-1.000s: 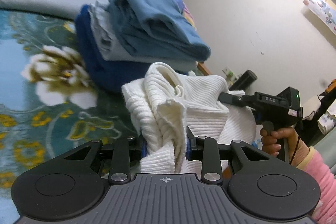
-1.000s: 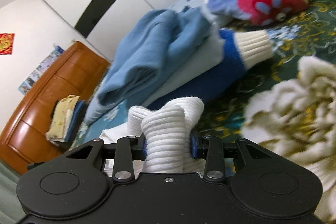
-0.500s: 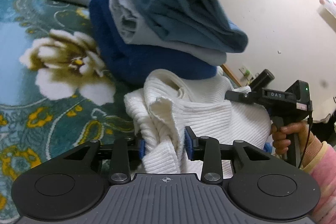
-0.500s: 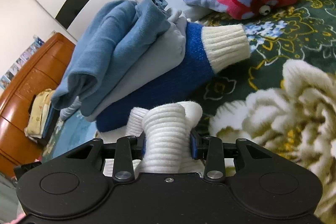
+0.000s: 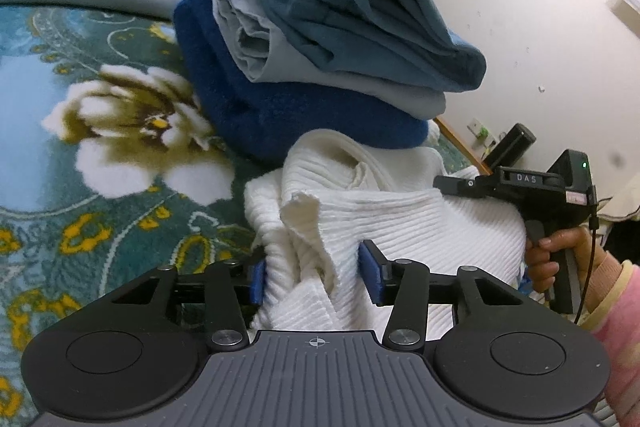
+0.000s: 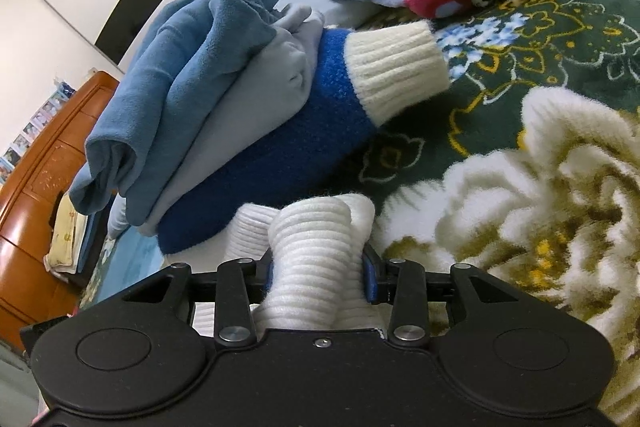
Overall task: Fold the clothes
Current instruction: 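Carry the sweater with both grippers to the stack of folded clothes, then lower the sweater onto the clothes stack and open both grippers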
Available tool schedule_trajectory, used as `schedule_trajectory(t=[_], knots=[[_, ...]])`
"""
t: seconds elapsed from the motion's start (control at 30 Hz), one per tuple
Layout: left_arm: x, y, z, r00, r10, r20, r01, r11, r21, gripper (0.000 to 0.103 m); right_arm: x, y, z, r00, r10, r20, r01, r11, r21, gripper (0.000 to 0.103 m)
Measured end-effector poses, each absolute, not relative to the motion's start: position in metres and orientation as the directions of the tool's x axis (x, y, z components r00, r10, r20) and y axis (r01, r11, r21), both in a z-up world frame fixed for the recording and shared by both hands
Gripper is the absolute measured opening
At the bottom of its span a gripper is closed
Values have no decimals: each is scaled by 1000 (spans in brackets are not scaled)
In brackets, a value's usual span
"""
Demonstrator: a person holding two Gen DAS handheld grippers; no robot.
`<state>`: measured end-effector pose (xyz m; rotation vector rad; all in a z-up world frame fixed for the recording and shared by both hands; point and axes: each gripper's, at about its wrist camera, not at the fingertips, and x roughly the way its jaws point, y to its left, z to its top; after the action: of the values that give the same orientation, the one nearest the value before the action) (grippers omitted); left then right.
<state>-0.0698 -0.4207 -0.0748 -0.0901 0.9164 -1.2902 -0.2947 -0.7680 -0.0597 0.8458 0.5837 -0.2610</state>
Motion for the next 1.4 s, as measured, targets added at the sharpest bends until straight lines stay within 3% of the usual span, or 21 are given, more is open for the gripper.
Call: schedule_trajectory(t=[0.37,0.47,0.53,0.83,1.03,1.3,1.4], knots=[[-73,-411,-61,19,-850,-527,794,333,-508,45,-298,-762,-47,803,-14,-596,445,680,583,48],[-72,-406,-58,24,-854,-520,788,336,-515,49,-301,-759,-41,800,-32,-599,451,691,565,52],[-72,-402,-56,39,-854,-520,785,348,-513,58,-304,-757,-37,801,-42,-597,452,697,557,58],[-68,-372,-51,103,-852,-513,771,395,-500,67,-323,-747,-18,818,-86,-569,450,712,539,74],[-69,-351,-45,158,-841,-518,779,429,-458,77,-335,-738,-3,826,-146,-545,461,731,503,78],[-63,-319,-36,204,-840,-503,754,463,-467,78,-352,-722,19,848,-223,-481,469,738,485,81],[-58,-302,-34,230,-840,-491,735,481,-479,87,-353,-709,31,857,-230,-461,451,768,455,82]])
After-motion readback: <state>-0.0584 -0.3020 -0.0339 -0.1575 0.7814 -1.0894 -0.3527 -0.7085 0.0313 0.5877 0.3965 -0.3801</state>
